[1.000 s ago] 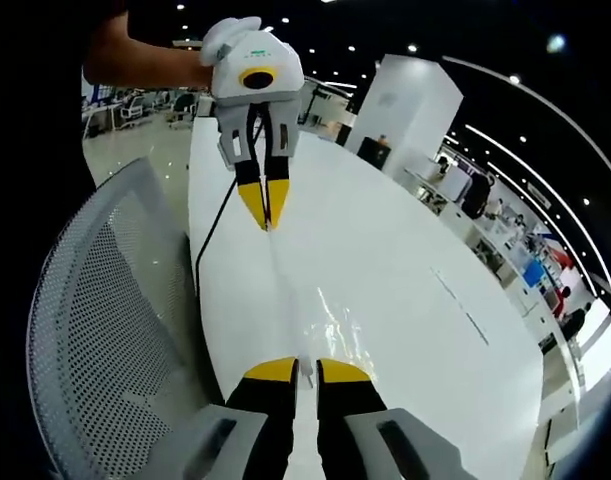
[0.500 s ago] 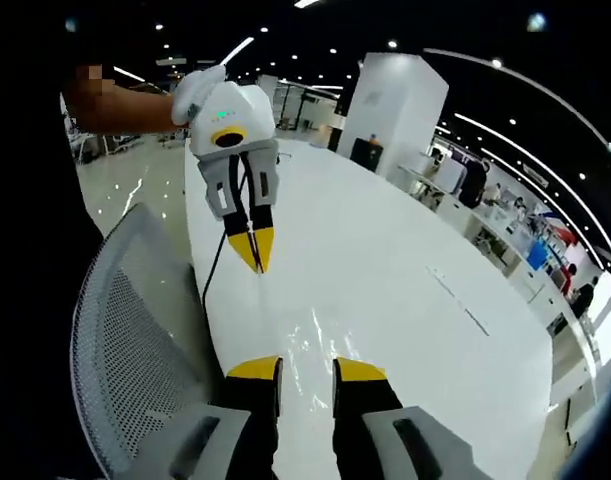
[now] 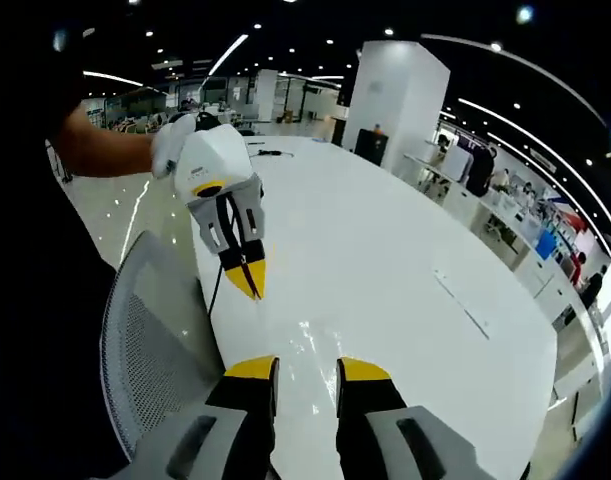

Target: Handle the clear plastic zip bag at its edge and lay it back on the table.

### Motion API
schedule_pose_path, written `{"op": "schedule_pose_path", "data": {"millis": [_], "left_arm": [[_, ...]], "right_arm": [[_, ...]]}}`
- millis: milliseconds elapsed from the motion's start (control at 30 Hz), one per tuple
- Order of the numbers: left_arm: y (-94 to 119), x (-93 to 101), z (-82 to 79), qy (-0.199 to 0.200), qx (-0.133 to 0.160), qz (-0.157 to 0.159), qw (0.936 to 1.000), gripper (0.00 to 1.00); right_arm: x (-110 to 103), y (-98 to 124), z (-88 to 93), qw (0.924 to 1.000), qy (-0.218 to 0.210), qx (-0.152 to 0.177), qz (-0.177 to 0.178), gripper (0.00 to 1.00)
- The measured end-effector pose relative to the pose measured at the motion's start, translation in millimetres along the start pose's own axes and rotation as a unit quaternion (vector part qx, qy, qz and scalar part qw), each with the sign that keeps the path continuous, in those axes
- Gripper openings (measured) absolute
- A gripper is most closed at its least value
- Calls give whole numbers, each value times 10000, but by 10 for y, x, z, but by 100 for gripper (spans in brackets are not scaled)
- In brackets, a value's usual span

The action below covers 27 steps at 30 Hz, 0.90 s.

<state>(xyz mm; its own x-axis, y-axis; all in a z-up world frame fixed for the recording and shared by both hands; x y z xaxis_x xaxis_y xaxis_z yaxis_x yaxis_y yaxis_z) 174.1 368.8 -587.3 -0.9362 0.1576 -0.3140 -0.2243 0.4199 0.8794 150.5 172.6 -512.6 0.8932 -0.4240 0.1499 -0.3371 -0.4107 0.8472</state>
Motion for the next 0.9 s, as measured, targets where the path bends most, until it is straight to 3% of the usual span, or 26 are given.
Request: {"op": "schedule_pose_path", "data": {"millis": [400,667,900], "left_arm": [[-2,41,-45,22,33,-15,10000,0],[12,54,-56,62,2,25,10000,0],[23,53,-64,69,3,0,10000,0]], "right_arm": [[68,48,-137,9982,485,-311,-143,20],[86,46,-197,9932,909,-700,-193,20],[94,48,-245,9912,1037,-783,-244,20]]}}
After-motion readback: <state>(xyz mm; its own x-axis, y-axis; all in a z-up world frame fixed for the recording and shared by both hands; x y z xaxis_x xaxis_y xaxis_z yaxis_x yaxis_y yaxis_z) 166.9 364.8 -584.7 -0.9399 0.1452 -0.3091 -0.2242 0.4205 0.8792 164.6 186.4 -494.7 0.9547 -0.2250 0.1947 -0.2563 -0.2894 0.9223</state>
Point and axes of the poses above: the point that each gripper's makers call its tool centre point, and the gripper's own axes: y roughly backward along the fingers, x roughly to its right, z roughly out of its underside, the point moved 8 cm from there along y, roughly backward along the fingers, and after that the axes turned 15 degrees about -x, right-handed, at the moved point
